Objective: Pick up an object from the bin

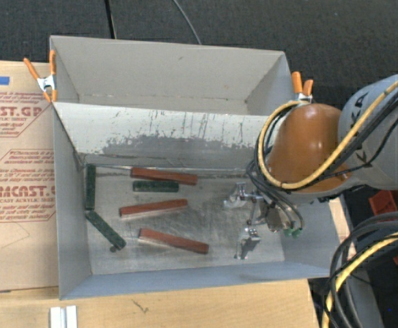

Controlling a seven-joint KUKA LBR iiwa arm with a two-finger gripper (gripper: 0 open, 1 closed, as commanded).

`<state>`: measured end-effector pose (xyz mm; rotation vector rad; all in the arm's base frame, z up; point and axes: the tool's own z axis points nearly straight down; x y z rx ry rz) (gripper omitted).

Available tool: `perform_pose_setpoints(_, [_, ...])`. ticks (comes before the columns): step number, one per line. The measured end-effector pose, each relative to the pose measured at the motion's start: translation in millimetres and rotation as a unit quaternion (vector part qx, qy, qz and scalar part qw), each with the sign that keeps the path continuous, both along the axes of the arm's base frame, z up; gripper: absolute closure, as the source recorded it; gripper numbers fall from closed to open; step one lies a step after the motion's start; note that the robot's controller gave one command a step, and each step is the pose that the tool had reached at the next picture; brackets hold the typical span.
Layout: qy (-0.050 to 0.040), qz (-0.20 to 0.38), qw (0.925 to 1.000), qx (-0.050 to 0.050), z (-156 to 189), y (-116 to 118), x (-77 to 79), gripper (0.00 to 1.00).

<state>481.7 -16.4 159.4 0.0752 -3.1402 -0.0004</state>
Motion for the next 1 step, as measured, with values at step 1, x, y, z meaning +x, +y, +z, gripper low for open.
perform_pose_setpoints(1, [-0.0096, 0.066, 0.9978, 0.0, -83.3, 35.5, 16.2, 1.0])
